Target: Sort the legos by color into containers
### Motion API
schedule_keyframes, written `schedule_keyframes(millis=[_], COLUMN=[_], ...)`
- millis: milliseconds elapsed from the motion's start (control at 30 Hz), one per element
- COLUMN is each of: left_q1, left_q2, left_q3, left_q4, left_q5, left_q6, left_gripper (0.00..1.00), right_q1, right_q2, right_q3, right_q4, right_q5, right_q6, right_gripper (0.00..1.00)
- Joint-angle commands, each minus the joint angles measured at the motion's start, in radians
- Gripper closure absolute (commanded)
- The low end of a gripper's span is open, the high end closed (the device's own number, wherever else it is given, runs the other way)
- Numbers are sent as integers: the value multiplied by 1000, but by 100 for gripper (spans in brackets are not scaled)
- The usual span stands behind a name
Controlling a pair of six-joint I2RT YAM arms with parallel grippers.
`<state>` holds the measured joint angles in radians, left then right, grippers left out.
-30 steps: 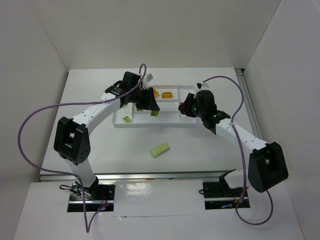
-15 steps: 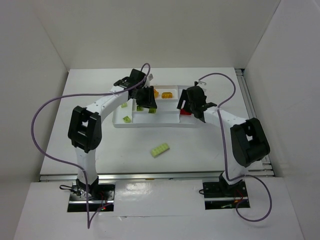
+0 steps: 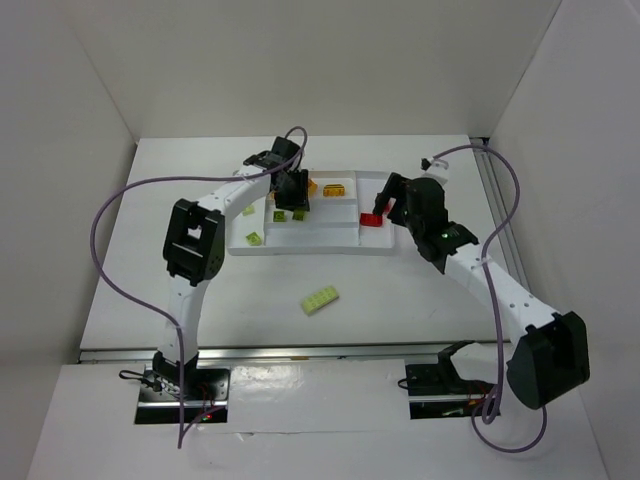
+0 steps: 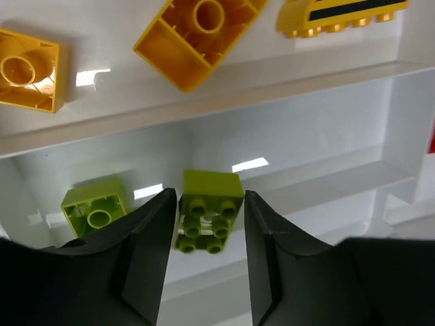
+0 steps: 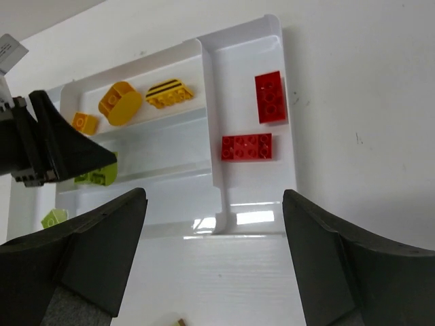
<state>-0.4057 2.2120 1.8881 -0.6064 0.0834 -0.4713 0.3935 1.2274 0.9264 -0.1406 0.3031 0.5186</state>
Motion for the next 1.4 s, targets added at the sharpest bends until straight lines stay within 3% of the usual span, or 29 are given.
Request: schedule_keyframes(millis=[0, 67, 100, 233, 367, 533, 767, 1067, 1333, 1367], left_q1=[7, -2, -2, -47, -97, -212, -491, -525, -535, -535], left_q2=[25, 8, -15, -163, -354, -515, -515, -462, -420, -420], left_q3=[51, 48, 33, -41, -211, -411, -604, -701, -730, -730], left_q4=[-24, -33, -33, -24, -4, 7, -24, 56, 65, 65], left_q5=[-46, -83, -99, -134, -134, -45, -163, -88, -123, -132], left_q6=[-38, -38, -38, -29, 6, 135, 135, 146, 146, 146], left_gripper=[42, 5, 0, 0, 0, 3, 0, 0, 28, 28], right_q1=[-5, -5, -5, 21, 82, 91, 10, -84, -93, -93], right_q2=[-52, -83, -83, -97, -72, -94, -134, -253, -244, -233], right_q3=[-47, -60, -70, -80, -89, -130, -130, -164, -173, -173], right_q4=[-85, -96, -96, -105, -155, -165, -215, -278, -280, -280], right_q5=[8, -12, -22, -81, -62, -53, -77, -87, -87, -96], right_q6=[-6, -6, -6, -6, -17, 1, 35, 46, 37, 37], right_gripper=[12, 11, 11, 9, 9, 9, 9, 9, 9, 9])
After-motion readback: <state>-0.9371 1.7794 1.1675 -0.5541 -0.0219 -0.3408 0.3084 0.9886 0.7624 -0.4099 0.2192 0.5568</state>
